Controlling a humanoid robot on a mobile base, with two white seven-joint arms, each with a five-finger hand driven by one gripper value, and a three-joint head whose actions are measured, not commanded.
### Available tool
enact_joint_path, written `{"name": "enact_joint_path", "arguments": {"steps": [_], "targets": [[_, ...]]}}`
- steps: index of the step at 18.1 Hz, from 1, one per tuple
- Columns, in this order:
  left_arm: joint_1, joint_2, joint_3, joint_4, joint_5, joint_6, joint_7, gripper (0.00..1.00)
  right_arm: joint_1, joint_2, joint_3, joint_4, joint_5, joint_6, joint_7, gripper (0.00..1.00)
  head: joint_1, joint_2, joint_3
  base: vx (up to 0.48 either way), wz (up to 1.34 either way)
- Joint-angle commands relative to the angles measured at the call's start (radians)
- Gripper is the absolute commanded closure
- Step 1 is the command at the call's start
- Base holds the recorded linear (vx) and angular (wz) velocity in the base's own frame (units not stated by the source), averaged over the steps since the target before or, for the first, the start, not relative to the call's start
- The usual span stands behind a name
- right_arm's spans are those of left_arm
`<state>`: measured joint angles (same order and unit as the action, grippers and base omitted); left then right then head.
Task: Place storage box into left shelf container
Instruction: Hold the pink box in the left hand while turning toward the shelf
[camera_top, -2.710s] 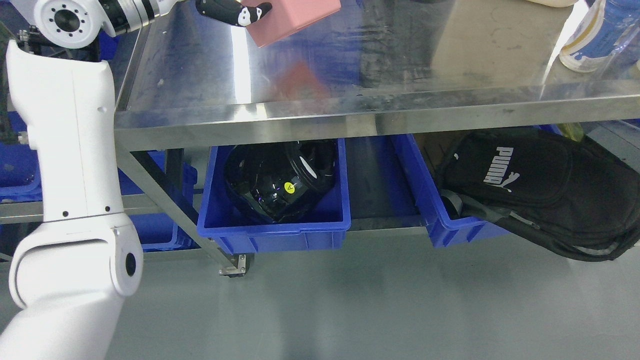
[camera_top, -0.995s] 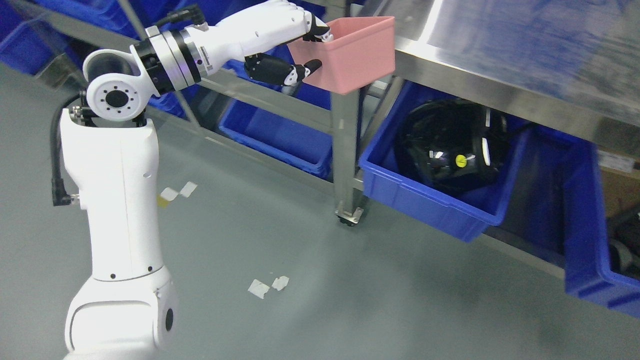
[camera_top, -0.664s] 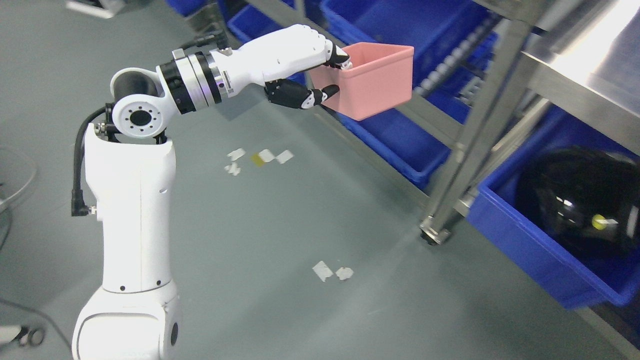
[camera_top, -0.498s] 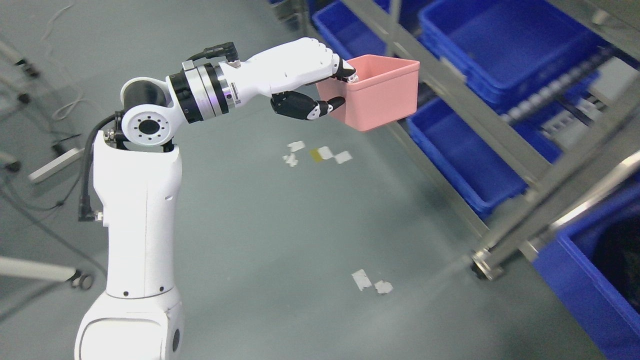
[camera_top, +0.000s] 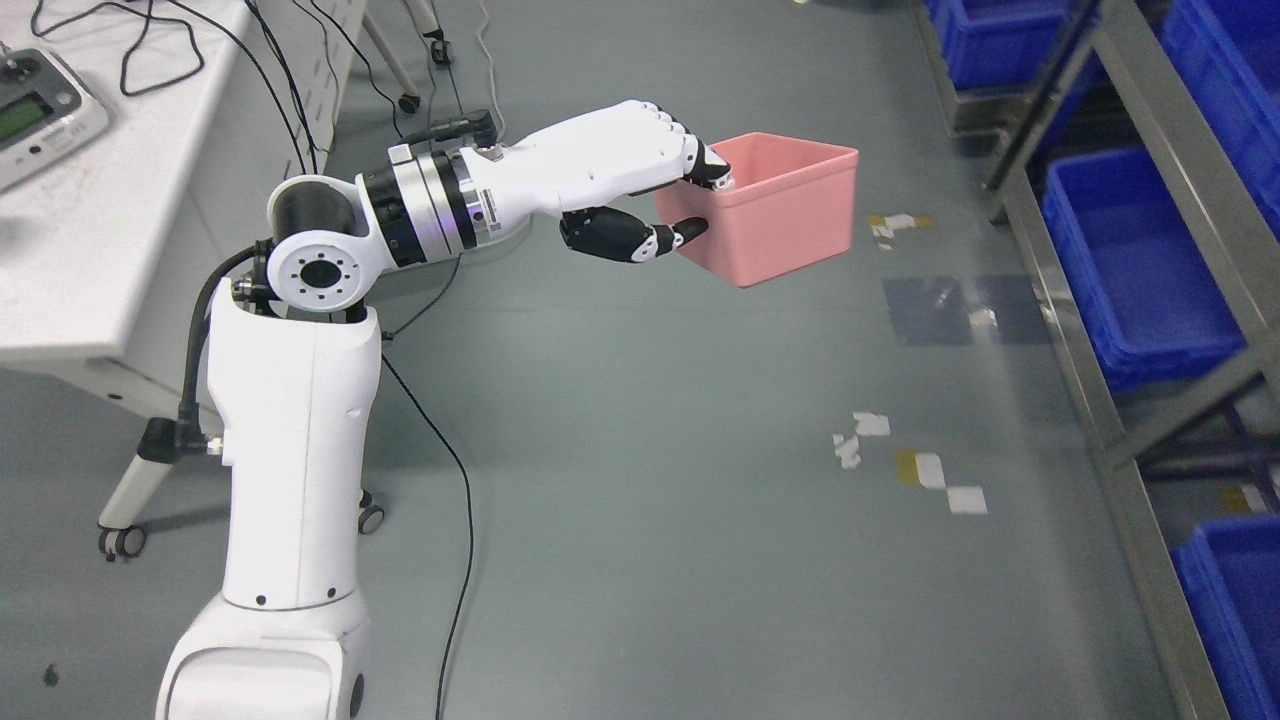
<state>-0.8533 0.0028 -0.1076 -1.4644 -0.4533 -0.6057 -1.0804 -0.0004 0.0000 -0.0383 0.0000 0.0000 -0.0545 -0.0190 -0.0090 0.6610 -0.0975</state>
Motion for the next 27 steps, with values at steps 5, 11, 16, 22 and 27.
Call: {"name": "enact_joint_path", "arguments": {"steps": [5, 11, 16, 22, 27], "targets": [[0.019, 0.015, -0.014, -0.005, 0.002, -0.006, 0.0, 0.98, -0.018, -0.018, 0.0, -0.017, 0.0, -0.001, 0.001, 0.01, 0.0, 0.0, 0.0, 0.847, 0.23], [0.019, 0.015, -0.014, -0.005, 0.002, -0.008, 0.0, 0.98, -0.018, -0.018, 0.0, -0.017, 0.0, -0.001, 0.001, 0.01, 0.0, 0.0, 0.0, 0.692, -0.02], [0.019, 0.015, -0.017, -0.005, 0.008, -0.006, 0.0, 0.98, -0.018, -0.018, 0.0, -0.017, 0.0, -0.001, 0.001, 0.01, 0.0, 0.0, 0.0, 0.596, -0.19], [0.019, 0.015, -0.056, -0.007, 0.031, -0.008, 0.002, 0.98, -0.018, -0.018, 0.0, -0.017, 0.0, -0.001, 0.001, 0.01, 0.0, 0.0, 0.0, 0.41, -1.1], [0.176, 0.015, -0.116, 0.012, 0.033, -0.011, 0.0, 0.98, -0.018, -0.018, 0.0, -0.017, 0.0, -0.001, 0.001, 0.01, 0.0, 0.0, 0.0, 0.298, -1.44]]}}
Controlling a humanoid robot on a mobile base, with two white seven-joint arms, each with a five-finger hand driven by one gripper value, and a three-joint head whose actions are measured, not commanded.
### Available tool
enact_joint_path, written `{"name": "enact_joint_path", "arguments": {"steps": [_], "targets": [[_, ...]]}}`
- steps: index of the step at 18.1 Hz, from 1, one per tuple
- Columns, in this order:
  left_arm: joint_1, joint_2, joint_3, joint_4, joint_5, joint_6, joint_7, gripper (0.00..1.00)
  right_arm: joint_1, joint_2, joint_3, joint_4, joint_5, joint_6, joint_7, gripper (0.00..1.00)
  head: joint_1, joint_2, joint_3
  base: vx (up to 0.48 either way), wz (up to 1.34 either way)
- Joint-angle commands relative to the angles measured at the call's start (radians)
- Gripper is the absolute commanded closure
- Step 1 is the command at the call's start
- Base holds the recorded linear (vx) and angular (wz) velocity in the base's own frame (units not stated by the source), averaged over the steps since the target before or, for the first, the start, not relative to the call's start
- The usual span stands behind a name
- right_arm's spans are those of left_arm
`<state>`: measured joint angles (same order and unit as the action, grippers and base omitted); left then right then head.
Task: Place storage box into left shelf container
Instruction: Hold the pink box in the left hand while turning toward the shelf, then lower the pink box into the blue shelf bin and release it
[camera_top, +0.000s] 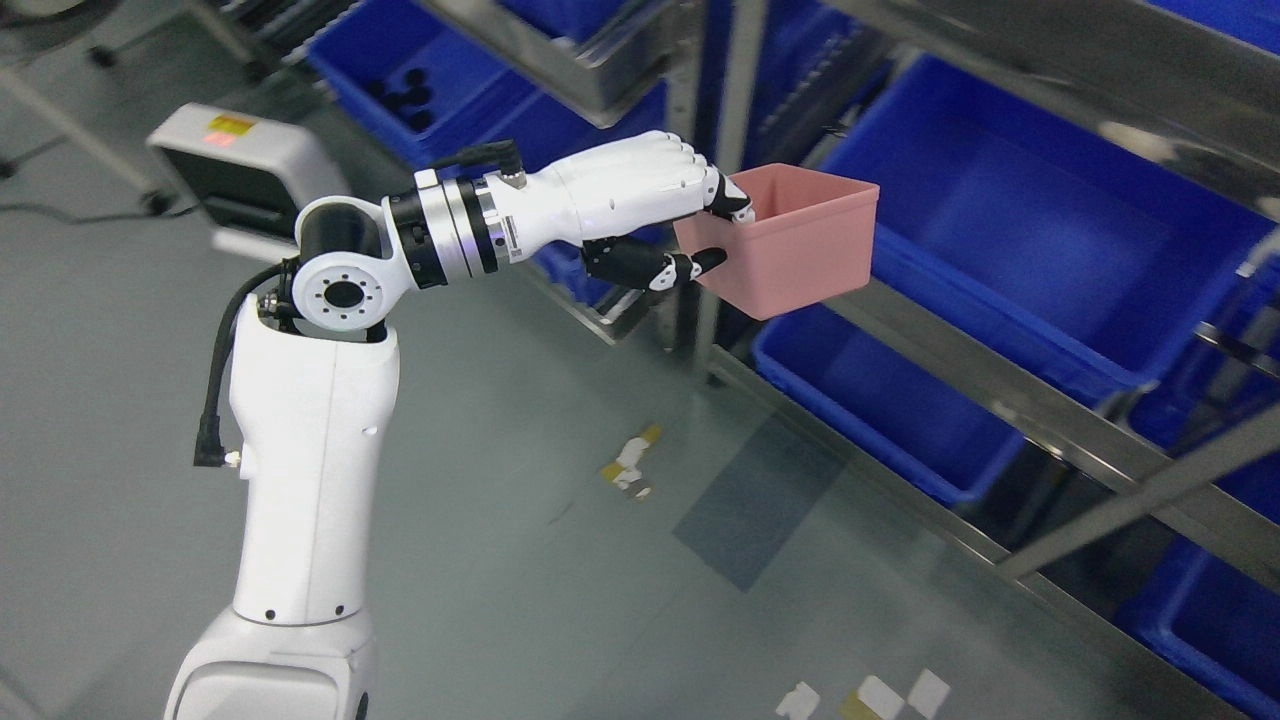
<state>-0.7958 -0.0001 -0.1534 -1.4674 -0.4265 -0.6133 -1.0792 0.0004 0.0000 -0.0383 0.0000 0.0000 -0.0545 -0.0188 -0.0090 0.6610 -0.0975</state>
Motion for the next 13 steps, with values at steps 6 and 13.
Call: {"name": "enact_joint_path", "arguments": {"steps": [6, 13], "targets": [[0.201, 0.018, 0.006, 0.044, -0.151, -0.057, -0.002, 0.98, -0.019, -0.017, 0.0, -0.017, 0.0, -0.001, 0.0, 0.01, 0.0, 0.0, 0.0, 0.193, -1.03], [0.187, 0.018, 0.236, 0.039, -0.319, -0.057, -0.001, 0.98, -0.019, -0.017, 0.0, -0.017, 0.0, -0.001, 0.0, 0.01, 0.0, 0.0, 0.0, 0.111, -0.51]]}}
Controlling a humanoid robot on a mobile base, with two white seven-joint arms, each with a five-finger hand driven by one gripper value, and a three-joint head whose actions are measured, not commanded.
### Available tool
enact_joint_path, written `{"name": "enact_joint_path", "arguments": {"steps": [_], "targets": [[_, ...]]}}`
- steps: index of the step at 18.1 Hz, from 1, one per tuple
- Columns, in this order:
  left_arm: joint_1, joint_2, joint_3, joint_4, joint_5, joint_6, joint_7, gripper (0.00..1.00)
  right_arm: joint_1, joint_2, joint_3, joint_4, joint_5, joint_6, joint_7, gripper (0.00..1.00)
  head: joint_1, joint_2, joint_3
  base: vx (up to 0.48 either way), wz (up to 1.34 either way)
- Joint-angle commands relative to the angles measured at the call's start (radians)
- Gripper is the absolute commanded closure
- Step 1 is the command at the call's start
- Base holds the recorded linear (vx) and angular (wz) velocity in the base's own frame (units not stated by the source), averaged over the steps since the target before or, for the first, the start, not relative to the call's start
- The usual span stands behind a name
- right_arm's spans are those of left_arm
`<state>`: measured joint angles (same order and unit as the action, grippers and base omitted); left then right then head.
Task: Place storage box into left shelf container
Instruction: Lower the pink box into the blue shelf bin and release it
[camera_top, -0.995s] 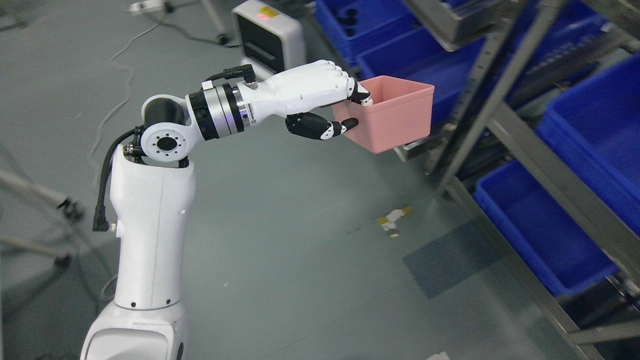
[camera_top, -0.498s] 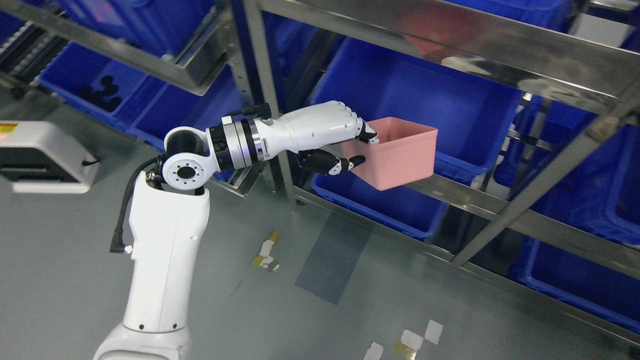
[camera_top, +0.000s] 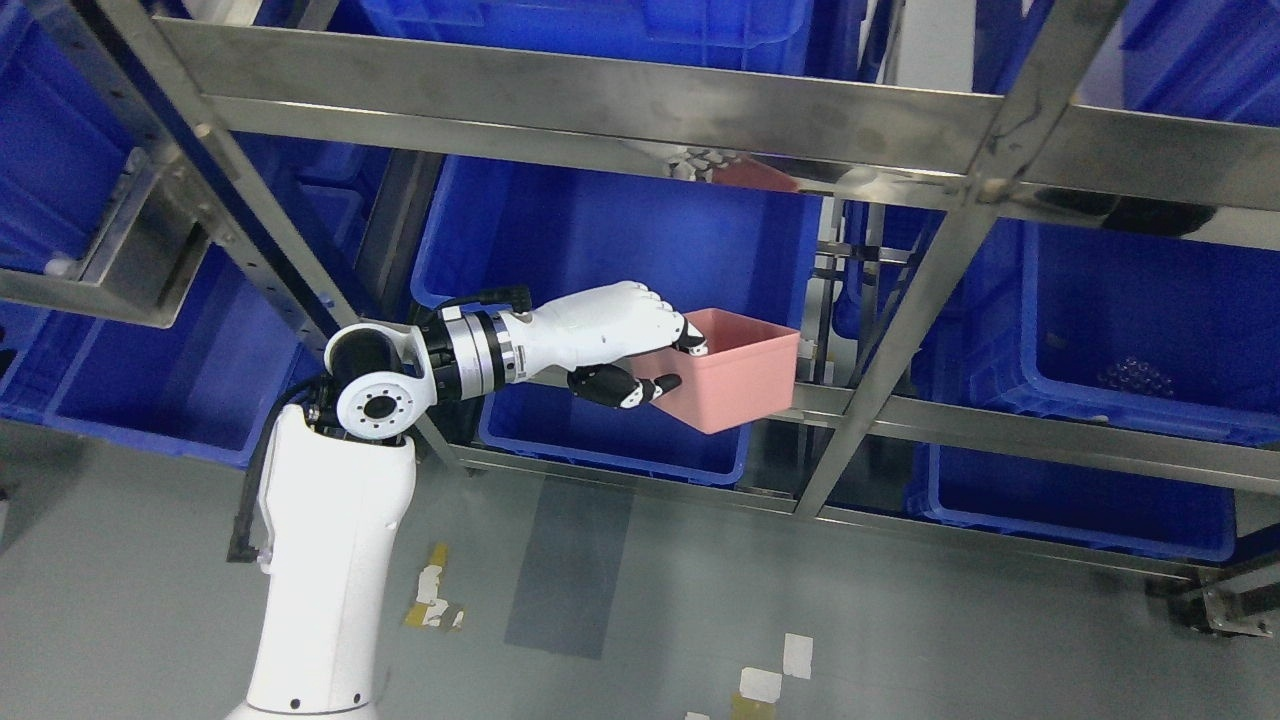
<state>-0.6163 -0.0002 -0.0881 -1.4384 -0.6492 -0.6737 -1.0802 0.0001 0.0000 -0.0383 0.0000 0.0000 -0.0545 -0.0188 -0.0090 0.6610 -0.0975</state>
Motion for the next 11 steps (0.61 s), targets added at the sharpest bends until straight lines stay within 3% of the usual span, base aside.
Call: {"name": "enact_joint_path", "arguments": {"steps": [1, 4, 11], "targets": [[0.003, 0.018, 0.2, 0.01, -0.116, 0.003, 0.0, 0.98, -0.019, -0.017, 0.0, -0.017, 0.0, -0.001, 0.0, 0.01, 0.0, 0.0, 0.0, 0.088, -0.39], [-0.046, 0.018, 0.27, 0.009, -0.148, 0.003, -0.001, 0.98, -0.019, -0.017, 0.0, -0.017, 0.0, -0.001, 0.0, 0.01, 0.0, 0.0, 0.0, 0.052, -0.28], [-0.053, 0.018, 0.281, 0.009, -0.148, 0.008, -0.003, 0.98, -0.019, -0.017, 0.0, -0.017, 0.0, -0.001, 0.0, 0.01, 0.0, 0.0, 0.0, 0.009, -0.03]]}}
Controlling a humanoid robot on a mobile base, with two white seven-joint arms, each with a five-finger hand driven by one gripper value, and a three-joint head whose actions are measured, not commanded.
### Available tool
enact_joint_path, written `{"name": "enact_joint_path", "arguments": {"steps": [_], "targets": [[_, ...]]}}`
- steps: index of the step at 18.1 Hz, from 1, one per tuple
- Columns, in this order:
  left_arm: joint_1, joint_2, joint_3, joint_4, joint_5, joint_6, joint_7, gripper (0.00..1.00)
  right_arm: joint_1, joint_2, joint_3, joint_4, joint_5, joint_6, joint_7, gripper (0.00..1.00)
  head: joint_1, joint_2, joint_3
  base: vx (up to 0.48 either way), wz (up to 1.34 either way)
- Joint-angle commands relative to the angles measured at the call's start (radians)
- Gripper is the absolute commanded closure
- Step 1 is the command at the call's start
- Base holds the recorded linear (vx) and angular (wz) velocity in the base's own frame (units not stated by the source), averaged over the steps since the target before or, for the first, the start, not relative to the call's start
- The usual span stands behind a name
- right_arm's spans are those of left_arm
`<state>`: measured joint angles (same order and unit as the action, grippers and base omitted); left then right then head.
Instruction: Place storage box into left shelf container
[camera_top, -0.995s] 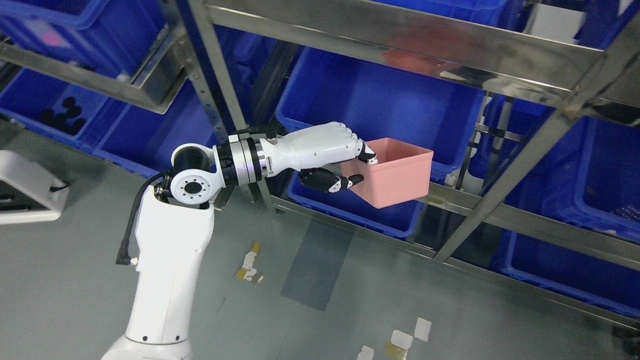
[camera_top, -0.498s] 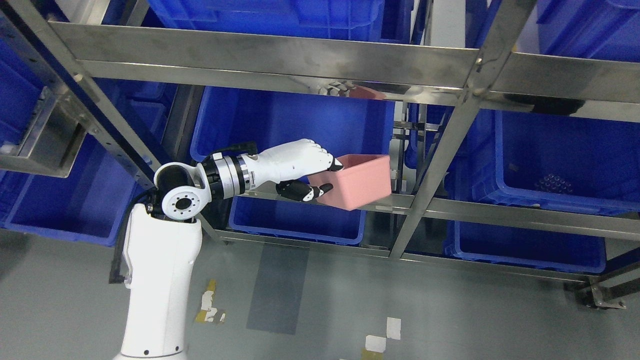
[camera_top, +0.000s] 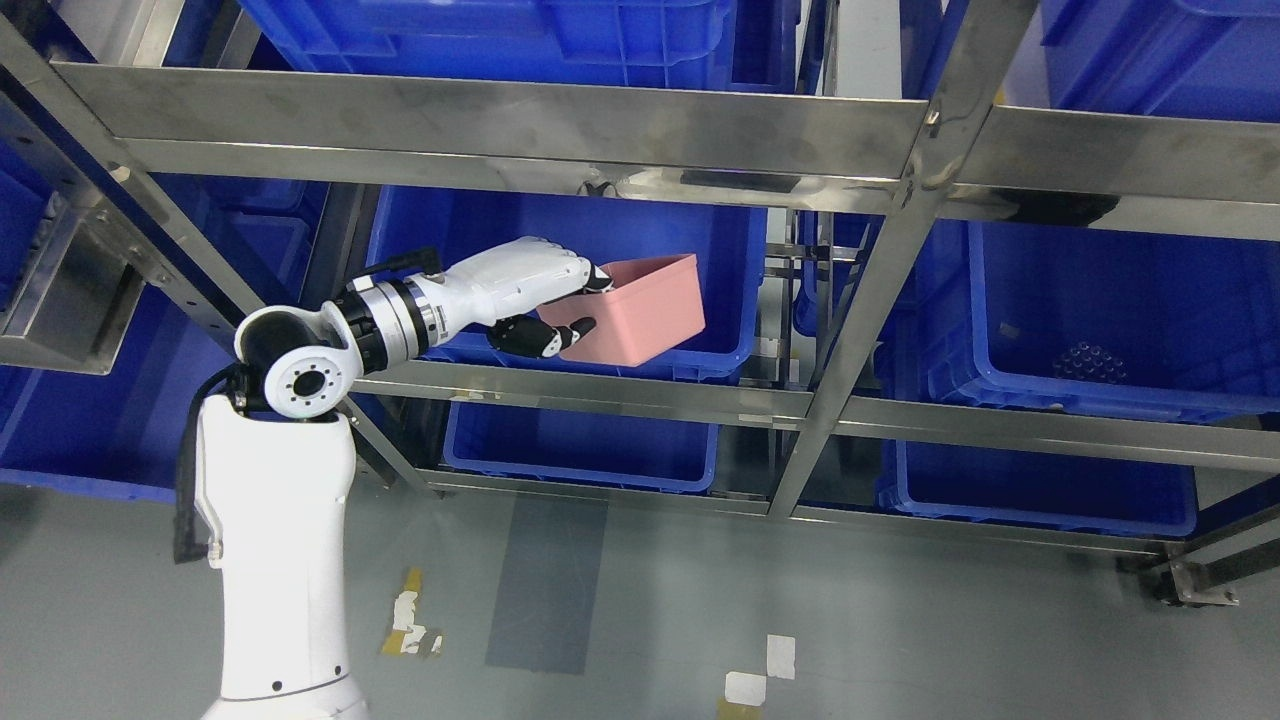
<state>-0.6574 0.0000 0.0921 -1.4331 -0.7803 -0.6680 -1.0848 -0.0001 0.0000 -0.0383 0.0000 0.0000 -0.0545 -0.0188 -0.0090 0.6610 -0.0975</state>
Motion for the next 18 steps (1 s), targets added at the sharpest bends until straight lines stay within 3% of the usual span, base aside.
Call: {"name": "enact_joint_path", "arguments": {"steps": [1, 4, 11, 15, 18], "targets": [[-0.001, 0.017, 0.1, 0.009, -0.023, 0.002, 0.003, 0.97, -0.018, -0.017, 0.0, -0.017, 0.0, -0.001, 0.0, 0.01, 0.0, 0.0, 0.0, 0.001, 0.05], [0.01, 0.017, 0.104, 0.075, -0.049, 0.002, 0.009, 0.89, -0.018, -0.017, 0.0, -0.017, 0.0, -0.001, 0.0, 0.01, 0.0, 0.0, 0.0, 0.0, 0.0], [-0.004, 0.017, 0.14, 0.171, -0.063, 0.01, 0.147, 0.83, -0.018, -0.017, 0.0, -0.017, 0.0, -0.001, 0.0, 0.01, 0.0, 0.0, 0.0, 0.0, 0.0], [-0.001, 0.017, 0.133, 0.192, -0.063, 0.039, 0.249, 0.52, -0.018, -0.017, 0.0, -0.017, 0.0, -0.001, 0.0, 0.01, 0.0, 0.0, 0.0, 0.0, 0.0], [0.044, 0.017, 0.104, 0.212, -0.027, 0.114, 0.258, 0.22, -0.018, -0.017, 0.0, -0.017, 0.0, -0.001, 0.0, 0.01, 0.0, 0.0, 0.0, 0.0, 0.0]]}}
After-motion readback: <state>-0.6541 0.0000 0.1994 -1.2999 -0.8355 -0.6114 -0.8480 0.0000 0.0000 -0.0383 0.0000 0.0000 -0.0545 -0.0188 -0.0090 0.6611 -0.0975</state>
